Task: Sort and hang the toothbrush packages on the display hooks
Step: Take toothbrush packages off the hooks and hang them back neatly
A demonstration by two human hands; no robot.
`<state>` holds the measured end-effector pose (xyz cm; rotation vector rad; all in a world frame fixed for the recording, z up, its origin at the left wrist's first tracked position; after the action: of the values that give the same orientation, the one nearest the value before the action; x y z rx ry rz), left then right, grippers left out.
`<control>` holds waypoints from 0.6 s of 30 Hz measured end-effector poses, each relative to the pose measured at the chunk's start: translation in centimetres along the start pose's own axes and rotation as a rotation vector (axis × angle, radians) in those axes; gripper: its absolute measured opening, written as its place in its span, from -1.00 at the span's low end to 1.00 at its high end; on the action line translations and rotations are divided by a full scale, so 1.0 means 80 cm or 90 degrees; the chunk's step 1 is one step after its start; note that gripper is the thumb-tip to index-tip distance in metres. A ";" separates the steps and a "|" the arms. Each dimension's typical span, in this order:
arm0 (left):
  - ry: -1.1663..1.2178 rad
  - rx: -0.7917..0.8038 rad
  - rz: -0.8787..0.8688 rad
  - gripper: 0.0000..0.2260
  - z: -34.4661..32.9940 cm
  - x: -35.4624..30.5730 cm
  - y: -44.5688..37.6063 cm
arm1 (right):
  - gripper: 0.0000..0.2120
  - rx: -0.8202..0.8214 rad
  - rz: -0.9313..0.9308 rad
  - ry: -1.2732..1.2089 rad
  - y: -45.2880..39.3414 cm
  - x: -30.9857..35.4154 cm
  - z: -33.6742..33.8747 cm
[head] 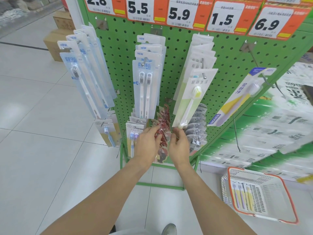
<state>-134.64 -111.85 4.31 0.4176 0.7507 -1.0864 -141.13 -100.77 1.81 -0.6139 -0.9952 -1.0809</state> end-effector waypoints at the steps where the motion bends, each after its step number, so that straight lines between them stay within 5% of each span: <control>1: 0.000 0.000 0.002 -0.66 0.000 0.000 0.000 | -0.83 0.015 -0.016 0.000 -0.006 0.002 -0.001; 8: 0.011 0.014 0.009 -0.68 0.003 0.001 -0.001 | -0.76 0.049 -0.219 -0.223 -0.042 0.008 -0.007; 18: 0.025 0.030 0.034 -0.69 0.004 0.002 0.000 | -0.66 0.075 -0.232 -0.210 -0.067 0.001 -0.009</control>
<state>-134.53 -112.16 4.38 0.4971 0.7451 -1.0496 -145.79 -103.42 1.29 -0.5364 -1.4889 -1.2515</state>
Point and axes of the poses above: each hand's wrist, its own y-axis away from the middle knuckle, its own z-axis out of the back of the hand, x = y × z, the point moved 2 cm from there along -y, towards the middle knuckle, and after that the axes turned 11 degrees about x, right-handed, at the moved point
